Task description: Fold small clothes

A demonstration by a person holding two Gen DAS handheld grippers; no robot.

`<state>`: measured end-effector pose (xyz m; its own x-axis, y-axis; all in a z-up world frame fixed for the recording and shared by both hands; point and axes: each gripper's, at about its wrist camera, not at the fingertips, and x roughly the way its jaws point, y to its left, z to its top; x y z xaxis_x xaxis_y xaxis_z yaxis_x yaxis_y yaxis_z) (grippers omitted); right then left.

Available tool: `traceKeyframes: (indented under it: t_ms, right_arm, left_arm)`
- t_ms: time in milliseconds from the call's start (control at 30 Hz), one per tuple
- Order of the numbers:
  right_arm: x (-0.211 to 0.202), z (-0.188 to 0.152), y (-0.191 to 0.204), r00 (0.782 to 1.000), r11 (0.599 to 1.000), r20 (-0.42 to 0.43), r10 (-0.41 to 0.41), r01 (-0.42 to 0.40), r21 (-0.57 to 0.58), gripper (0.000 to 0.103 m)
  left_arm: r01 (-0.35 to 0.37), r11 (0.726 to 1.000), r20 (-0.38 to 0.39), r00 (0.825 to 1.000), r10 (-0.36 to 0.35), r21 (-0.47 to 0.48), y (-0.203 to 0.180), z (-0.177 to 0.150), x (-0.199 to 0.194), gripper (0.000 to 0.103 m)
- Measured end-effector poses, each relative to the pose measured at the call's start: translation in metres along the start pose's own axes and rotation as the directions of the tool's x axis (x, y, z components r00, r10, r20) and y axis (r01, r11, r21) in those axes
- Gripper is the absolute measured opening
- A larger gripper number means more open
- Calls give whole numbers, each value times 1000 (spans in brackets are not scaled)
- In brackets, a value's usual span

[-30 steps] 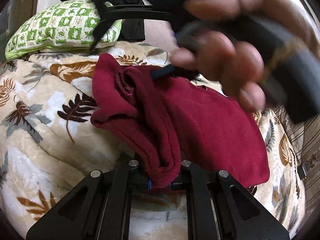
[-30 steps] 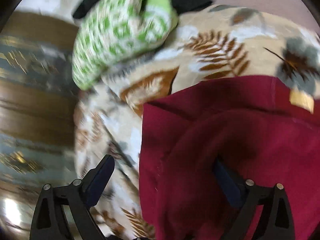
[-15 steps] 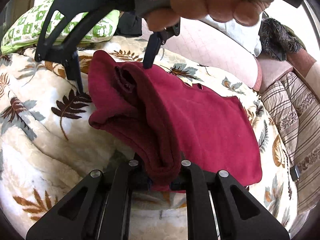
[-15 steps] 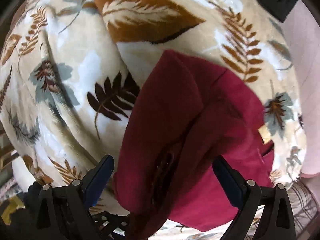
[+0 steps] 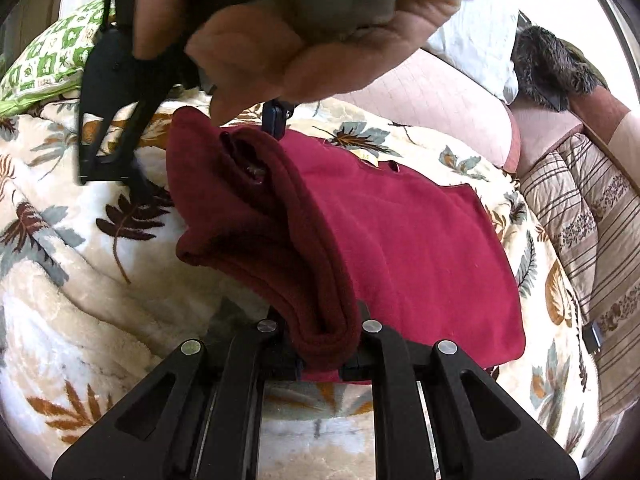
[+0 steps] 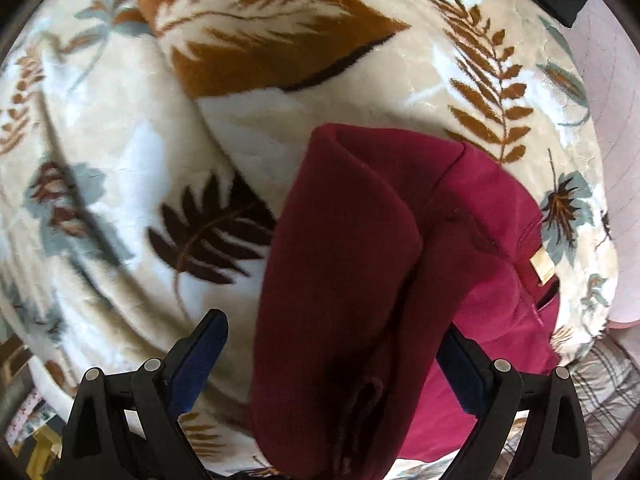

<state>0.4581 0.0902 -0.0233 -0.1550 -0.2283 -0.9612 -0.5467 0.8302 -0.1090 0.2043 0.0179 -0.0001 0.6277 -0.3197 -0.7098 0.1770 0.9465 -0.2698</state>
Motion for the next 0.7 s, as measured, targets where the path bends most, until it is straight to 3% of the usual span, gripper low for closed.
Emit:
traceKeyframes:
  t_ms: [67,100,133,267,400,567,700]
  right_arm:
    - [-1,2,-10,1000,1000,8,-13,13,26,67]
    - [-3,1,-18,1000,999,14,-8,7,37,40]
    - [-6,-2,-25,1000,999,28,-3,2,32,30]
    - [-22,-22,-53,987,994,127,94,-101,49,23]
    - [-34,-56,-96,954,975,244,172,-200,95,21]
    - [-38,-116,-165,925,953,328,192,-256,163,21]
    - [-34,-179,-208,908,927,376,187,-290,239,21]
  left_arm:
    - [-3,1000,-5,1000,3,-7,1,0,2,9]
    - [2,1000,-6,1000,-3,-13,2,1,2,9]
    - [6,1000,-4,1000,-7,-16,1,1,1,9]
    - [11,1000,38,999,-11,-3,-7,3,-8,9]
    - [39,999,81,996,-42,33,-26,5,-18,9]
    - [103,988,95,989,-114,116,-72,3,-19,9]
    - [181,964,76,977,-198,194,-118,-3,-12,9]
